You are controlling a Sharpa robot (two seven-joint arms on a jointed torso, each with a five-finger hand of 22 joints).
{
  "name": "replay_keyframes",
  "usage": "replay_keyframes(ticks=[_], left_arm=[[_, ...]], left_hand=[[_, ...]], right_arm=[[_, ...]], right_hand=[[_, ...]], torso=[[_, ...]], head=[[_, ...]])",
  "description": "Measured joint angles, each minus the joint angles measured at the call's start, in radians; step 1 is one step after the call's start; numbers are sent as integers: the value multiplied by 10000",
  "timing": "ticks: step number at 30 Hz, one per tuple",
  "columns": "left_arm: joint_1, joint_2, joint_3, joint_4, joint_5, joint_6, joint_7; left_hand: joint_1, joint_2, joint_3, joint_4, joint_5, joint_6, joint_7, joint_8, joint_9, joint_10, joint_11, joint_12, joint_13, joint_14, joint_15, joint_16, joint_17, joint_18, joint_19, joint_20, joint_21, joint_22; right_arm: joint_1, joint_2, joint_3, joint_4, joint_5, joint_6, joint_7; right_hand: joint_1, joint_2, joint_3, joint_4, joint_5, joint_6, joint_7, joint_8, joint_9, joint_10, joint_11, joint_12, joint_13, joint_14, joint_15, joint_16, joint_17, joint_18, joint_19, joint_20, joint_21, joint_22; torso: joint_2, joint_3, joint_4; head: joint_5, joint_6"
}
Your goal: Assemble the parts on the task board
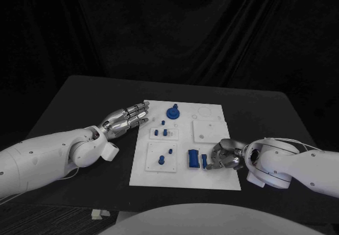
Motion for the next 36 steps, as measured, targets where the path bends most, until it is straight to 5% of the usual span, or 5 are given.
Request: replay_keyframes(ticks=[18, 22, 26, 32, 36], left_arm=[[-11, -458, -3, 545, 0, -221, 205], [36, -589, -1, 716, 0, -473, 441], [140, -581, 8, 821, 0, -784, 714], [175, -447, 8, 853, 1, -1309, 1176], [175, -270, 4, 787, 1, -1643, 1330]], left_hand=[[140, -63, 26, -84, 33, 341, 126, 127, 57, 19, 18, 325, 58, 0, 0, 0, 5, 0, 0, 0, 0, 44], [420, -157, 26, -84, 353, 799, 394, 262, 98, 174, -83, 713, 111, 1, -143, 0, 6, 1, 91, -92, 59, 178], [429, -166, -26, 13, 416, 932, 456, 262, 105, 269, -194, 862, 118, 2, -298, 0, 7, 0, 137, -137, 59, 200], [407, -285, -239, 599, -178, 137, -650, -69, -6, 60, -734, 609, 90, 17, -813, 0, 3, -1, -14, -661, -22, -6], [166, -327, -418, 581, -844, -89, -1098, -126, -33, -28, -1250, 374, 55, 4, -1184, 0, -1, -2, -31, -1053, -25, -28]], right_arm=[[397, -1033, -21, 403, 197, -1734, 904], [786, -1122, 26, 206, 553, -2649, 1712], [906, -1083, 3, -239, 1213, -3666, 2993], [851, -850, 13, -795, 2744, -4801, 5523], [572, -765, -3, -1064, 4013, -4869, 7134]], right_hand=[[-1416, -15, -943, 831, 231, -218, -70, -468, -368, 0, -73, 0, 7, 7, -64, -87, 0, 103, -217, -128, -693, 1], [-1938, 410, -1328, 847, 1212, -90, 241, -1904, -1860, -3, 196, -236, 7, -48, 162, -1311, -315, 668, -1593, 152, -4028, 7], [-1678, 697, -1637, 825, 1708, 17, 716, -3641, -4109, -1945, 676, -3673, -602, -1932, 639, -4845, -4598, 944, -2935, 606, -7378, -966], [-1422, 1035, -2505, 838, 1977, -77, 1472, -5210, -6896, -5438, 1601, -10125, -5911, -4147, 1746, -10829, -8634, 944, -4199, 1595, -10324, -3726], [-1619, 830, -2260, 860, 1411, -1374, 1356, -6540, -8535, -8251, 2537, -12712, -8800, -7294, 2806, -13600, -10664, 614, -7806, 2299, -10599, -6247]], torso=[[-369, 58, -17], [-561, 124, -76], [-703, 216, -149], [-831, 334, -263], [-875, 397, -299]], head=[[-62, 0], [-88, 0], [-200, 0], [-289, 0], [-385, 0]])
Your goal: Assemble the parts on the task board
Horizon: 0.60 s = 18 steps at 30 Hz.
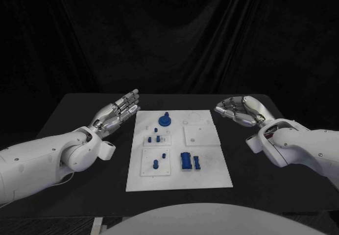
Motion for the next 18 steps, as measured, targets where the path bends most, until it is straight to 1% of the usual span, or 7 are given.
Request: replay_keyframes(ticks=[3, 6, 9, 11, 13, 16, 18], left_arm=[[-17, 112, 0, -72, -26, -213, 79], [-53, 198, 0, -139, -142, -375, 134], [-63, 293, -1, -175, -318, -496, 165], [-68, 320, -6, -191, -373, -522, 166], [-69, 311, -6, -189, -373, -522, 140], [-81, 300, 70, -156, -351, -573, 99], [-94, 313, 151, -105, -327, -655, 69]], left_hand=[[-108, 30, -43, 12, -134, -116, -181, 0, -17, -35, -246, -240, -49, 14, -16, 0, -1, 1, 11, -43, 0, -4], [-129, 51, -55, 0, -228, -166, -520, 0, -20, -40, -356, -399, -60, 14, -16, 0, -1, 1, -24, -79, 0, -5], [-147, 33, -83, 28, -278, -199, -584, 0, -26, -62, -379, -408, -68, 14, -16, 0, -1, 2, -24, -78, 0, -5], [-561, -46, -48, -7, -429, -236, -617, -52, -50, -75, -391, -495, -84, 13, -20, 0, 0, 1, 17, -142, 0, -5], [-1462, -182, 135, -189, -647, -315, -538, -78, -87, -75, -392, -612, -107, 14, -164, 0, 0, 1, 7, -262, 0, -5], [-2995, -412, 446, -501, -1021, -530, -364, -139, -133, -75, -391, -764, -131, 14, -266, 0, 1, -122, 12, -401, 0, -5], [-3887, -545, 628, -681, -1235, -748, -290, -144, -154, -75, -391, -805, -134, 13, -372, 0, 1, -244, 7, -513, 0, -5]], right_arm=[[-200, 101, -5, -187, 980, 214, 1005], [-422, 208, 0, -397, 1745, 595, 1748], [-596, 298, -4, -618, 2302, 1037, 2277], [-633, 332, -25, -666, 2434, 1171, 2394], [-633, 336, 3, -665, 2438, 1169, 2389], [-633, 465, 156, -675, 2485, 1134, 2370], [-633, 639, 315, -698, 2564, 1096, 2361]], right_hand=[[-69, -285, 378, 31, -227, -1533, -418, -931, -1080, -1673, -505, -667, -1074, -2397, -310, -1027, -1032, -9, -3682, -1, -210, -3043], [-86, -541, 566, 34, -372, -4037, -2660, -1967, -2211, -4382, -1293, -1551, -2324, -5882, -1038, -1694, -1984, -229, -5857, -224, -436, -5435], [-118, -854, 566, 34, -489, -5144, -3580, -2385, -2772, -5587, -2222, -1900, -3138, -7078, -1447, -1963, -2317, -230, -6455, -391, -535, -6495], [-2172, -731, 875, -645, -899, -5557, -3171, -2574, -3120, -6221, -2114, -2550, -3860, -7317, -1670, -2017, -2389, -469, -6564, -884, -575, -6764], [-4692, -221, 1472, -1305, -1326, -6281, -2672, -2605, -3208, -6368, -2032, -2888, -4183, -7338, -1718, -2017, -2395, -1197, -6576, -1316, -575, -6807], [-7388, -110, 1877, -2012, -2015, -6457, -1698, -2605, -3223, -6383, -2017, -2935, -4261, -7338, -1719, -2017, -2400, -1328, -6575, -2248, -575, -6814], [-8431, -93, 1898, -2774, -2031, -6469, -1497, -2605, -3228, -6383, -2017, -2935, -4263, -7338, -1719, -2017, -2400, -1328, -6575, -2357, -575, -6816]], torso=[[-23, 24, -19], [-37, 36, -37], [-42, 38, -40], [-41, 37, -42], [-41, 38, -43], [-40, 45, -53], [-33, 58, -71]], head=[[-49, 0], [-107, 40], [-158, 109], [-169, 139], [-169, 140], [-145, 200], [-105, 312]])
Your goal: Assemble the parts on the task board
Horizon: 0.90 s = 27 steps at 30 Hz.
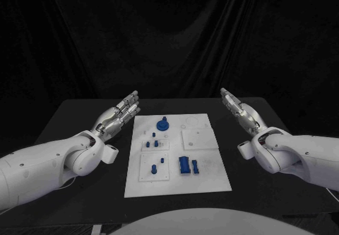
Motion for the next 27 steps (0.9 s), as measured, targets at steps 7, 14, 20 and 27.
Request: replay_keyframes(ticks=[7, 14, 20, 27], left_arm=[[-119, 144, 470, 361, 248, -835, -181], [-289, 363, 1180, 933, 844, -2658, -519], [-410, 521, 1673, 1351, 1445, -4380, -845], [-498, 614, 1974, 1627, 2025, -5996, -1189]], left_hand=[[-2525, -381, 511, -511, -617, -401, 563, -39, -27, 0, 0, -84, -19, 1, -73, 0, 2, -152, -9, -322, 0, 1], [-4594, -767, 926, -926, -1122, -562, 860, -40, -42, 0, 1, -146, -29, 2, -72, 0, 4, -428, -13, -871, 0, 2], [-5908, -1292, 1327, -1232, -1444, -575, 942, -40, -45, 0, 1, -146, -30, 1, -72, 0, 5, -935, 19, -1012, 0, 2], [-7107, -1517, 1833, -1836, -1933, -610, 978, -40, -44, 0, 2, -146, -28, -34, -107, 0, 6, -1090, -14, -1047, 0, 3]], right_arm=[[-93, 1028, 907, -156, 829, -319, -73], [-193, 2194, 1858, -320, 2377, -954, -202], [-232, 2555, 2150, -404, 3360, -1376, -313], [-244, 2573, 2160, -421, 3866, -1638, -392]], right_hand=[[-2136, 15, 5, -131, 0, 0, 16, 0, -8, 0, 0, 0, -1, 0, 0, 0, 0, 2, 0, 0, 0, -1], [-2300, 1, 5, -130, 0, 0, 16, 0, -7, 0, 0, 1, 0, 0, 1, 0, 1, 2, 0, 1, 0, 0], [-2299, 0, 5, -130, 0, 0, 16, 0, -6, 1, 0, 2, 0, 0, 1, 1, 1, 3, 0, 1, 1, 1], [-2298, 0, 5, -130, 1, 0, 16, 0, -4, 1, 0, 2, 1, 0, 1, 1, 2, 5, 1, 2, 1, 2]], torso=[[54, 88, -121], [147, 256, -344], [209, 377, -500], [241, 430, -577]], head=[[204, 646], [503, 1654], [689, 2225], [753, 2404]])
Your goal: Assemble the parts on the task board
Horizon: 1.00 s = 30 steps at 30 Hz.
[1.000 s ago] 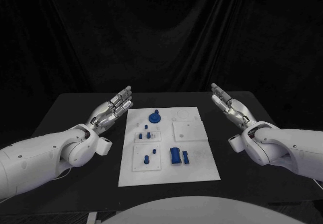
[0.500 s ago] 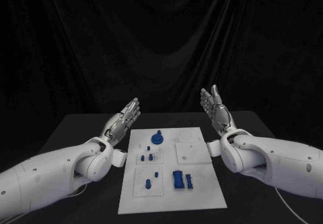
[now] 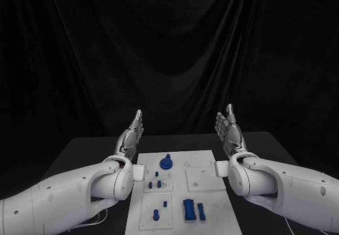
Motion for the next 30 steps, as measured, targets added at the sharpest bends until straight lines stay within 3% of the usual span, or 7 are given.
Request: replay_keyframes(ticks=[3, 10, 19, 24, 30], left_arm=[[-11, 6, 19, 30, 148, -387, -94], [-15, 6, 20, 33, 338, -778, -221], [-15, 6, 21, 35, 424, -936, -271], [-15, 7, 22, 36, 446, -981, -283], [-15, 7, 22, 36, 462, -1003, -293]], left_hand=[[-409, -41, 95, -149, -256, 0, 0, 0, 0, 0, 0, 0, 0, 0, 0, 0, -2, -158, 37, -37, 0, 0], [-1182, -80, 164, -272, -515, 0, 0, 0, 1, 0, 1, 0, 2, 0, 0, 0, -8, -156, 0, -73, 0, 1], [-1808, -115, 218, -326, -573, 0, 0, 0, 3, 0, 1, 0, 4, 0, 1, 0, -8, -155, 0, -72, 0, 2], [-3299, -99, 218, -326, -608, 0, 0, 0, 4, 0, 1, 0, 5, 0, 1, 0, -7, -154, 0, -72, 0, 2], [-3407, -103, 218, -326, -608, 0, 0, 1, 5, 1, 1, 1, 4, 0, 1, 0, -6, -153, 0, -72, 0, 3]], right_arm=[[0, 0, 0, -1, 95, -55, -16], [0, 0, 0, -2, 215, -125, -37], [0, 0, 0, -2, 266, -159, -50], [0, 0, 0, -2, 284, -171, -54], [0, 0, 0, -3, 294, -178, -57]], right_hand=[[0, 0, 0, 0, 0, 0, 0, 0, 1, 0, 0, 0, 1, 0, 0, 0, 0, 0, 0, 0, 0, 0], [1, 0, 0, 0, 0, 0, 0, 0, 2, 0, 0, 1, 1, 0, 0, 0, 1, 1, 0, 0, 0, 1], [1, 0, 0, 0, 1, 0, 0, 1, 5, 0, 0, 2, 1, 0, 1, 0, 2, 2, 0, 1, 0, 2], [1, 0, 0, 0, 1, 0, 0, 1, 1, 0, 0, 2, 2, 0, 1, 1, 2, 2, 0, 1, 0, 2], [1, 0, 0, 0, 1, 0, 0, 1, -3, 1, 0, 3, 2, 0, 1, 1, 2, 2, 0, 1, 0, 3]], torso=[[5, 7, -12], [9, 12, -18], [9, 14, -20], [9, 14, -20], [9, 14, -21]], head=[[3, 7], [6, 11], [0, 12], [0, 12], [0, 12]])
